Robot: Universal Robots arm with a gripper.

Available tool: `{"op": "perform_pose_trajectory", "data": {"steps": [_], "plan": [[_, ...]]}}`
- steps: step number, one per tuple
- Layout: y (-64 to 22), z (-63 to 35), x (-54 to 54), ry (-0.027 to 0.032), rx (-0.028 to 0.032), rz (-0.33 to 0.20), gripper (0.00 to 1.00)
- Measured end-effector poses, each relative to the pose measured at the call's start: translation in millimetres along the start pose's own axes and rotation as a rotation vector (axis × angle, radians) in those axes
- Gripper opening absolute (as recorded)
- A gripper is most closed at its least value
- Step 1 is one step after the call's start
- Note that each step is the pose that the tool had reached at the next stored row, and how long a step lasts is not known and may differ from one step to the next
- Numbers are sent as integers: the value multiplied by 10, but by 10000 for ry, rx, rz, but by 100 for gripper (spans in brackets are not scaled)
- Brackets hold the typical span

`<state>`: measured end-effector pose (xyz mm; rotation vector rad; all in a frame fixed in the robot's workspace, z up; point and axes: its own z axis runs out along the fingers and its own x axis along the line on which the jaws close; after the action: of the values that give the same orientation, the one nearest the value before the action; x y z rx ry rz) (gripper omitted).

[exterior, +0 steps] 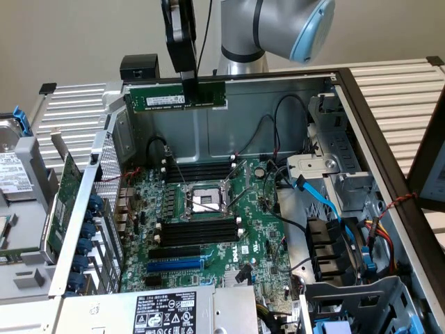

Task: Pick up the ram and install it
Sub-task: 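Pick up the ram and move it above insertion slot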

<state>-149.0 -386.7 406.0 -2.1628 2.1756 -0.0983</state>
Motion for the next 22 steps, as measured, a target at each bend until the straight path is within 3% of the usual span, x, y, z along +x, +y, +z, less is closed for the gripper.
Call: {"op": "perform_pose_trajectory", "data": {"steps": [6, 14, 22], "plan": [[1, 7, 63, 1, 0, 19, 14], [-2, 39, 70, 1, -8, 20, 14], [-135, 64, 69, -25, -31, 6, 14]]}}
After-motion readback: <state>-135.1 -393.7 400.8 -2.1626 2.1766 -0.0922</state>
